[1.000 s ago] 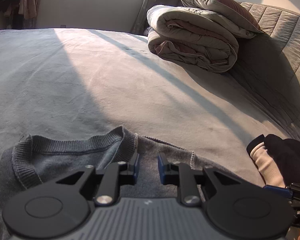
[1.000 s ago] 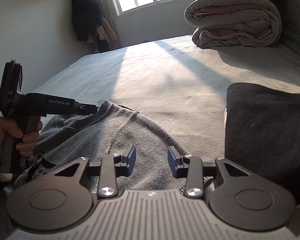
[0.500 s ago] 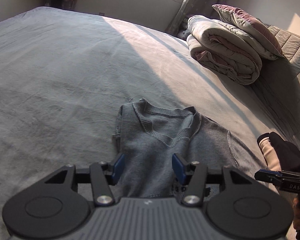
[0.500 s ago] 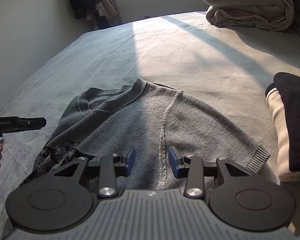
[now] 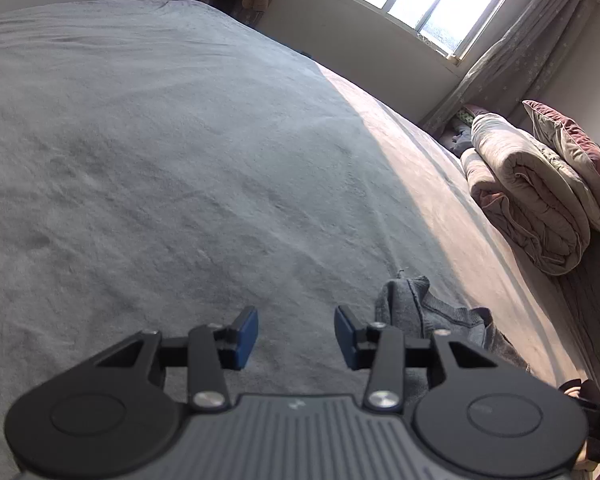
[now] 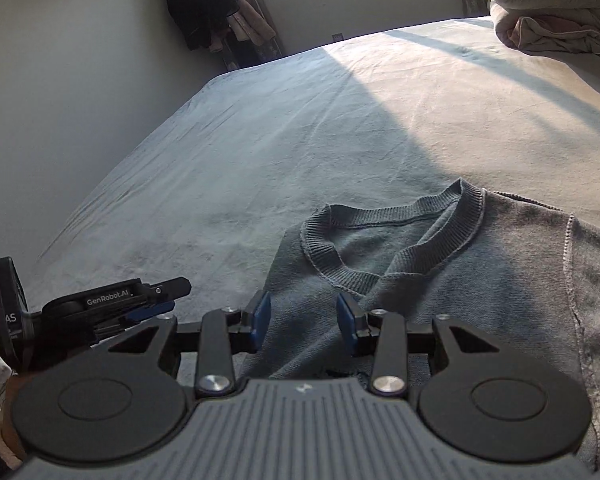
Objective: Fold clothes
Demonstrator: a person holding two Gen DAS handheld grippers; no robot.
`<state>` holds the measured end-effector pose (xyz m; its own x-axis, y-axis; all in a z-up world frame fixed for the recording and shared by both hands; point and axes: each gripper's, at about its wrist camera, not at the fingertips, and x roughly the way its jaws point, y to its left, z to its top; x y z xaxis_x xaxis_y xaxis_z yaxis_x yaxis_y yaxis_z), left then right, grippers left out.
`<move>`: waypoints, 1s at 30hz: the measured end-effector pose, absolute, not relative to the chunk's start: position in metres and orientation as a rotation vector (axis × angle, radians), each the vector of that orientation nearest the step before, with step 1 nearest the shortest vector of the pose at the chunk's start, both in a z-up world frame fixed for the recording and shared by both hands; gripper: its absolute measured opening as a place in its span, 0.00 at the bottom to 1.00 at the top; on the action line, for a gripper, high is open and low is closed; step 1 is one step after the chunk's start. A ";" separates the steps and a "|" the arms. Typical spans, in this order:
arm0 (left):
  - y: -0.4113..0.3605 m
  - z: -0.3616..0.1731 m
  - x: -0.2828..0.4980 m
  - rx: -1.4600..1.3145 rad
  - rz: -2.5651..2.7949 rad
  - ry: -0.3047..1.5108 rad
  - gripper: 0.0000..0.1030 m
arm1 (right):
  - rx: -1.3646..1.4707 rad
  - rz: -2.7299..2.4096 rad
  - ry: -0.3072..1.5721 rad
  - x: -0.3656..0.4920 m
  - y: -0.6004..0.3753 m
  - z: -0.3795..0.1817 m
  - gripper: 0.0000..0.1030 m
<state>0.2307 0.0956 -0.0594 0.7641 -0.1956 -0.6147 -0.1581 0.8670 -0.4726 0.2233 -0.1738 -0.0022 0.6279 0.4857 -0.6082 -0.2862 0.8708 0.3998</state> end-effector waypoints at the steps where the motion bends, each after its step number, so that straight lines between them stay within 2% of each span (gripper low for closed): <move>1: 0.095 -0.066 0.230 -0.542 -0.018 0.703 0.35 | 0.269 0.466 0.773 0.229 -0.163 -0.002 0.39; 4: 0.092 -0.078 0.224 -0.522 -0.022 0.659 0.28 | 0.261 0.521 0.770 0.243 -0.137 -0.006 0.37; 11: 0.106 -0.070 0.229 -0.563 -0.025 0.623 0.26 | 0.362 0.586 0.830 0.266 -0.115 -0.040 0.37; 16: 0.101 -0.073 0.234 -0.559 -0.049 0.653 0.26 | 0.324 0.546 0.853 0.266 -0.115 -0.061 0.36; 18: 0.099 -0.073 0.233 -0.552 -0.056 0.653 0.26 | 0.250 0.520 0.822 0.259 -0.113 -0.059 0.33; 27: 0.098 -0.073 0.233 -0.581 -0.090 0.657 0.26 | -0.092 0.473 0.749 0.235 -0.090 -0.063 0.32; 30: 0.097 -0.074 0.233 -0.576 -0.092 0.667 0.26 | -0.219 0.442 0.719 0.228 -0.078 -0.069 0.28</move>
<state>0.2329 0.0966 -0.0738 0.7880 -0.2602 -0.5580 -0.0991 0.8409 -0.5320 0.2284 -0.0783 -0.0687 0.6661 0.3139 -0.6766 -0.4616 0.8860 -0.0433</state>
